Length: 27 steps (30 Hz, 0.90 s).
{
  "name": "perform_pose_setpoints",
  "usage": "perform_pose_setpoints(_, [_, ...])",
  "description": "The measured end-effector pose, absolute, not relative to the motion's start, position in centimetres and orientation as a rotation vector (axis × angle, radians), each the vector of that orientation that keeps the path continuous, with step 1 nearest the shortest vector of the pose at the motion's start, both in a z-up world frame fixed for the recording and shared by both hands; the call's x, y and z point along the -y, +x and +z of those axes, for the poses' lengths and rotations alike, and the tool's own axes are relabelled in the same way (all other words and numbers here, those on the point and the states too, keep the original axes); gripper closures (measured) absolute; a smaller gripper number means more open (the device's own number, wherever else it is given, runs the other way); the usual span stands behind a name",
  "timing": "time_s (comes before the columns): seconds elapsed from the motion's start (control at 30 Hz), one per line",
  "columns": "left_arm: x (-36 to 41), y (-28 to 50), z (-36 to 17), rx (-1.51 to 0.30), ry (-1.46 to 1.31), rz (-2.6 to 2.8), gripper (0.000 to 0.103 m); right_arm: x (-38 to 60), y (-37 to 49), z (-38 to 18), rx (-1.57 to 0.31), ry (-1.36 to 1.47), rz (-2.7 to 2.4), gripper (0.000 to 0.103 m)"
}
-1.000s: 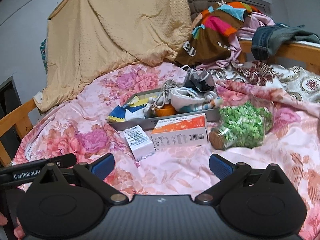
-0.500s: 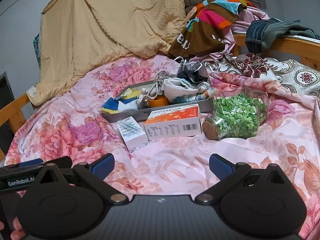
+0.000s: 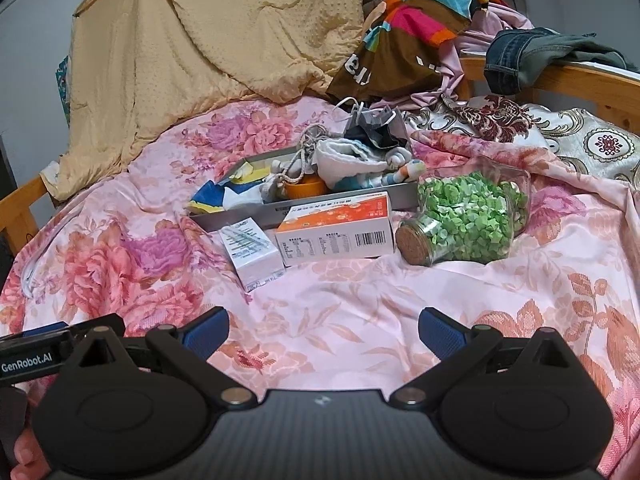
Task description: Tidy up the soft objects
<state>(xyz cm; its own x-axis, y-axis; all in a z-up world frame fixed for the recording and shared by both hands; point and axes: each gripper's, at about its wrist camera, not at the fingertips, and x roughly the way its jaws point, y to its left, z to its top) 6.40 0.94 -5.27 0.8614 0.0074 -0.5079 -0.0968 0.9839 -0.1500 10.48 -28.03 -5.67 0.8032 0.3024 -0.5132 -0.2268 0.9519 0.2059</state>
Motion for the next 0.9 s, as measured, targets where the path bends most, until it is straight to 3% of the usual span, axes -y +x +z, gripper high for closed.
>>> perform_pose_setpoints(0.9, [-1.04,6.33,-5.43,-0.532,-0.180,0.071,0.001,27.31,10.49,-6.04,-0.576,0.081,0.306,0.000])
